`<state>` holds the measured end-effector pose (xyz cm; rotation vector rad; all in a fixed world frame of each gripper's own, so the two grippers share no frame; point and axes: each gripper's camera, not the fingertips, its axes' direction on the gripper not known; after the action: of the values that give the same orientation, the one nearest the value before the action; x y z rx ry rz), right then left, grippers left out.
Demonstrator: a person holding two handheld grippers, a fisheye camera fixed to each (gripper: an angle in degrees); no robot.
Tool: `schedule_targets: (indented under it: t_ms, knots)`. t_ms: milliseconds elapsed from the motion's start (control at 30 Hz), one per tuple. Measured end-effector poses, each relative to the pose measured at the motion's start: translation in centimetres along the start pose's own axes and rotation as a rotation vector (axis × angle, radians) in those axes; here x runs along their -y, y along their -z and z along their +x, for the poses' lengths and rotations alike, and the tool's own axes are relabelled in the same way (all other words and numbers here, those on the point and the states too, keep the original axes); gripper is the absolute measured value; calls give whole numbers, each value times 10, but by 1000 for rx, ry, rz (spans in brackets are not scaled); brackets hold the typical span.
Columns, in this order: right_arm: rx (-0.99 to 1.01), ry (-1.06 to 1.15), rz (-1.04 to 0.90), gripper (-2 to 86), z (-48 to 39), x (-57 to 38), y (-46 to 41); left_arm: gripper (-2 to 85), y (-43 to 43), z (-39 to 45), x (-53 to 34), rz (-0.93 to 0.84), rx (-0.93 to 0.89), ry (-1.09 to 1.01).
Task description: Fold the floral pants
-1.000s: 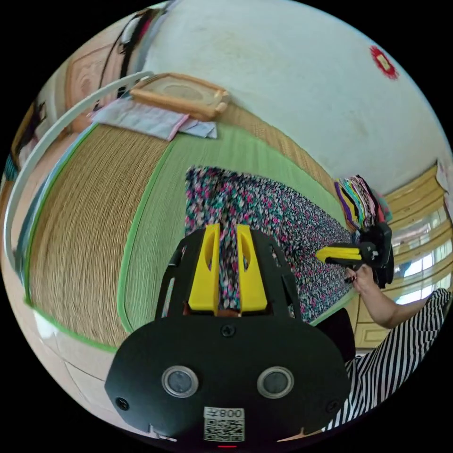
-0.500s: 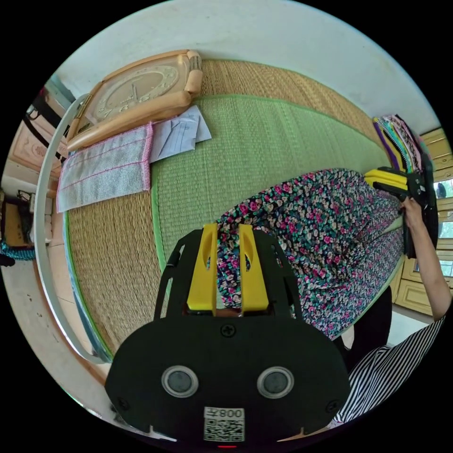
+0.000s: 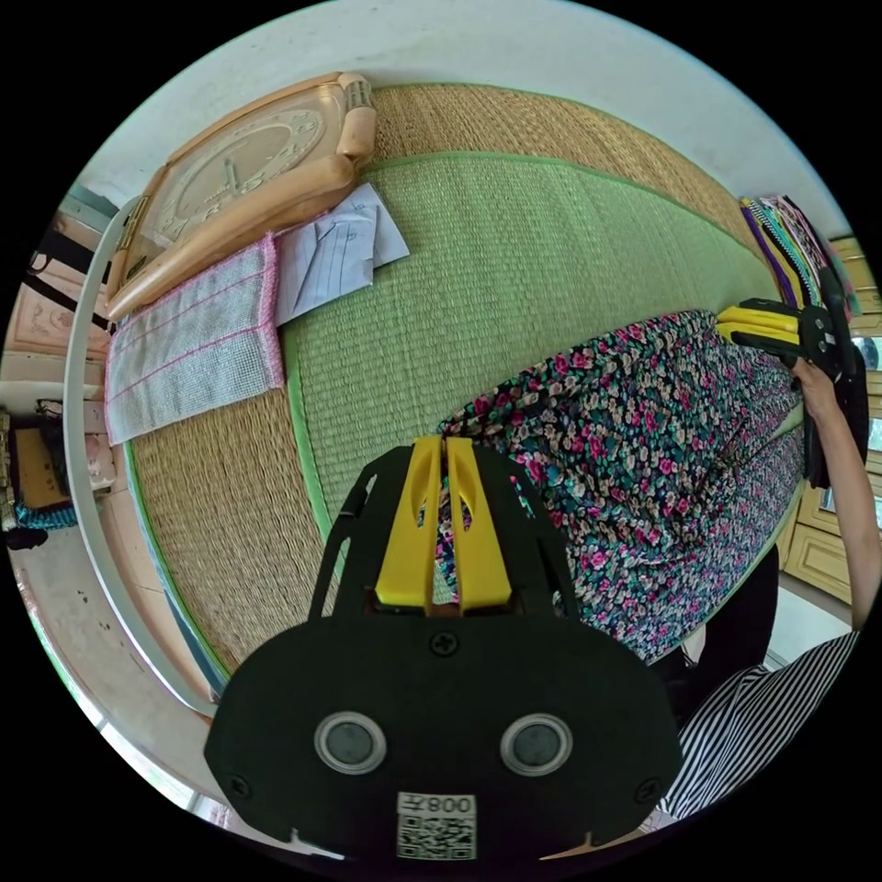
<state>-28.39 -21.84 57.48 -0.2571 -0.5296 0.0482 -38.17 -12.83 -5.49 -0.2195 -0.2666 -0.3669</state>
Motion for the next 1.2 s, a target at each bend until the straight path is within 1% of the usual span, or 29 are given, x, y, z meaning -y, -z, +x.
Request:
schedule_targets:
  t_ms: [167,400,667,900,1067,1200]
  knots:
    - [13,-4,-27,5,22,12,10,8,15,9,-9,29,2,9]
    - [34,-54,-23,-1,51,12,44,3,43,16,-27,84,-22,37]
    - [55,-120,29,0,76,-18,135,2,73,33,-61,140,-34,39]
    - [38,-151,75,0,62,-69,220,4,95,54,-114,200,-56,28]
    - [44,-167,101,1,30,-124,279,4,101,70,-157,230,-74,13]
    - [41,-163,102,1,0,-162,307,4,98,82,-194,243,-86,8]
